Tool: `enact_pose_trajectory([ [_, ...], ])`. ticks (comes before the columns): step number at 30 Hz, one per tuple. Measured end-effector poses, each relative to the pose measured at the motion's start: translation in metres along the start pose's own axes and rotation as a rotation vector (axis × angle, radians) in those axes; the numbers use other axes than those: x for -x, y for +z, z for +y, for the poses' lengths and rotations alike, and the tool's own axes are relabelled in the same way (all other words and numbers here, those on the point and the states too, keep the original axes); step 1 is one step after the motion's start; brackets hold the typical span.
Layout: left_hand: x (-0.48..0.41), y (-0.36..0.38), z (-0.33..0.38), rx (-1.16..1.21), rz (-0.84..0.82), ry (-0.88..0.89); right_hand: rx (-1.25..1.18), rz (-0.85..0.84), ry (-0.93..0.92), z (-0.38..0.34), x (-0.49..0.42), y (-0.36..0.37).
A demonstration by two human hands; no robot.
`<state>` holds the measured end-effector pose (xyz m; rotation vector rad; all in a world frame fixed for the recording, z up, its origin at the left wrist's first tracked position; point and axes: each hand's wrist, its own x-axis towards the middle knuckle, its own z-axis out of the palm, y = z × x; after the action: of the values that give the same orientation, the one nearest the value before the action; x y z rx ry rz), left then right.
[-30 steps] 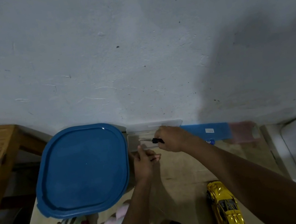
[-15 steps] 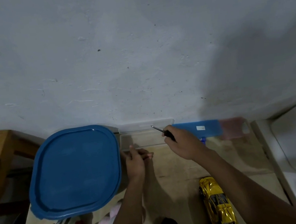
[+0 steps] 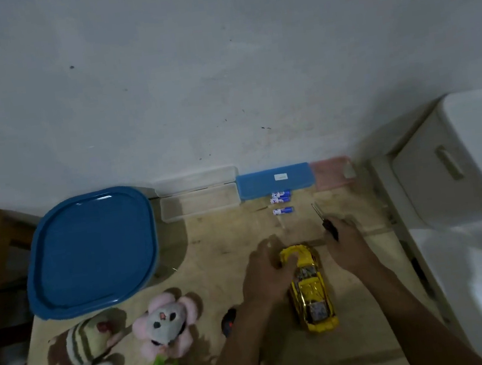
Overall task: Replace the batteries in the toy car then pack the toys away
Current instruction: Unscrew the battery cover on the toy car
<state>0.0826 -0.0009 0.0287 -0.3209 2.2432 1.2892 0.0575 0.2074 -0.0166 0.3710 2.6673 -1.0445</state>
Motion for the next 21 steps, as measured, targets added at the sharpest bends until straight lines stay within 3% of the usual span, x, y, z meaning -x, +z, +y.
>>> enact_pose_trajectory([
  [4,0.016,0.039,0.005,-0.239,-0.166,-0.137,0.008,0.077,-0.004,0.004,-0.012,0.003],
  [10,0.02,0.057,0.014,-0.268,-0.068,-0.162,0.064,0.203,0.084,-0.006,-0.01,0.008],
  [16,0.021,0.049,0.013,0.024,0.001,-0.163,0.106,0.235,0.047,-0.002,0.001,-0.005],
  [19,0.021,0.033,0.006,0.217,0.01,-0.17,-0.07,0.259,0.035,-0.008,0.017,-0.02],
  [21,0.024,0.02,0.005,0.361,-0.022,-0.222,-0.309,0.092,0.024,-0.021,0.035,-0.031],
])
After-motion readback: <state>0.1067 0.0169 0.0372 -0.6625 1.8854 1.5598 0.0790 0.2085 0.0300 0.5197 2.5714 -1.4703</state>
